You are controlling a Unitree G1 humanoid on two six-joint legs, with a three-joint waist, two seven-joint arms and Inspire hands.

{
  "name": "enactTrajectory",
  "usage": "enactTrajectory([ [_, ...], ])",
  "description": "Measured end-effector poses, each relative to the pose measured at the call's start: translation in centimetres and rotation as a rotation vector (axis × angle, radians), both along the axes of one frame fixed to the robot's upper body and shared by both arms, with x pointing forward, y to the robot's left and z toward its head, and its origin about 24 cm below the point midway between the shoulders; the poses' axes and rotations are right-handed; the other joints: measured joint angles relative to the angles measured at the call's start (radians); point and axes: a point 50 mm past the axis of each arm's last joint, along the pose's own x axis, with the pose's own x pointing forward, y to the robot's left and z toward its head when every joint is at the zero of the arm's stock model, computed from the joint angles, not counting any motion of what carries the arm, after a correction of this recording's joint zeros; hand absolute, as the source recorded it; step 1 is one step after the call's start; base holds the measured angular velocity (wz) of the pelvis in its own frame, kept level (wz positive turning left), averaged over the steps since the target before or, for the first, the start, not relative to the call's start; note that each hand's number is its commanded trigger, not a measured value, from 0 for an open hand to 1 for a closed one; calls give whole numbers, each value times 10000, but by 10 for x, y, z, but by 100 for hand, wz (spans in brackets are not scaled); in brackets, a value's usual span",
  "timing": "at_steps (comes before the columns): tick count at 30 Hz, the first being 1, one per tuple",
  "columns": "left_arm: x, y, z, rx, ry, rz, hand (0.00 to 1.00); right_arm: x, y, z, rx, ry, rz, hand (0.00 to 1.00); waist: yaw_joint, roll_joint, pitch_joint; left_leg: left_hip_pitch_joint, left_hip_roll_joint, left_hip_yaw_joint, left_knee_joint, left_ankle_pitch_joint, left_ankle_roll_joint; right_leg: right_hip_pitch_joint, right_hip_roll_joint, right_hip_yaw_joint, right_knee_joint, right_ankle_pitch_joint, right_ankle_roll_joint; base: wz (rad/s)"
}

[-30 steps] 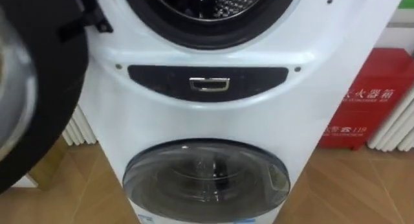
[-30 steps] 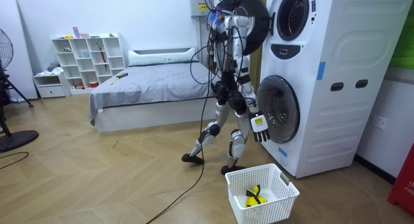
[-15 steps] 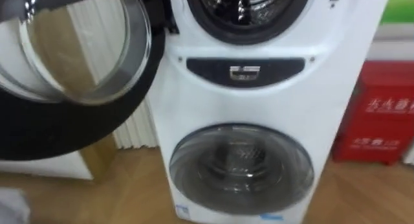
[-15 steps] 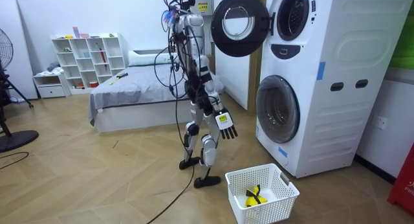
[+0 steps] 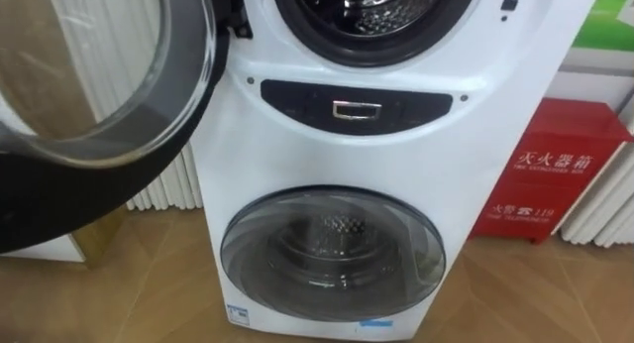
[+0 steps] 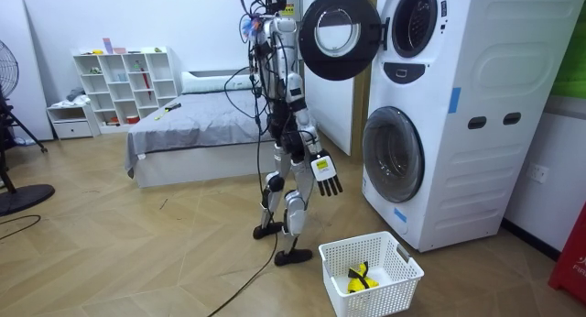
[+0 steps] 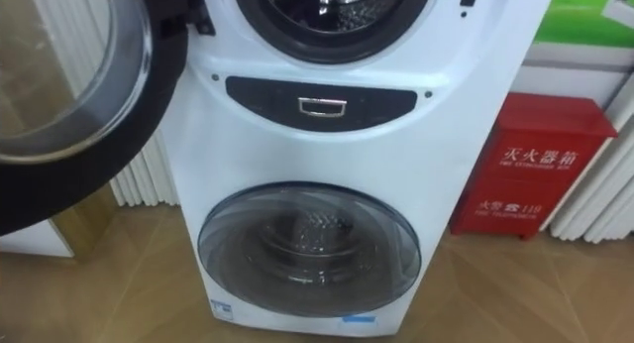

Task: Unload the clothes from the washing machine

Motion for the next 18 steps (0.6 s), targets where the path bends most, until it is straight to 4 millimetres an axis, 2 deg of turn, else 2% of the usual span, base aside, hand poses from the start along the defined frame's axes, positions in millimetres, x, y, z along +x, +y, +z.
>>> enactTrajectory([
  [5, 4, 9, 3, -234, -561, 1637, 0, 3, 0, 1, -59, -146, 240, 0, 45, -6, -11, 11, 1, 34, -90, 0, 0, 4, 2, -38, -22, -3, 5, 3],
  [7, 9, 17, 6, -351, -1039, 2889, 0, 10, -3, 3, -109, -492, -12, 0, 38, 37, -27, 27, -6, 42, -177, 0, 0, 10, 12, 0, -21, -2, 6, 0],
  [11, 23, 38, 16, -410, -2188, 4708, 0, 5, -9, 5, -249, -698, -536, 0, 14, 145, -84, 75, -7, 32, -172, 0, 0, 31, -3, -76, -14, 0, 8, 5],
  [13, 44, 54, 31, -538, -3535, 5570, 0, 1, -12, 5, -303, -654, -667, 0, 45, 206, -65, 8, -8, 18, -169, 0, 0, -11, -1, -60, -13, 4, 2, 0],
  [18, 92, 87, 78, 89, -6235, 5270, 0, -10, -16, 6, -413, -593, -921, 0, 117, 388, -86, 39, -34, 20, -168, 1, 1, -27, -12, -45, -21, 10, 8, -1],
])
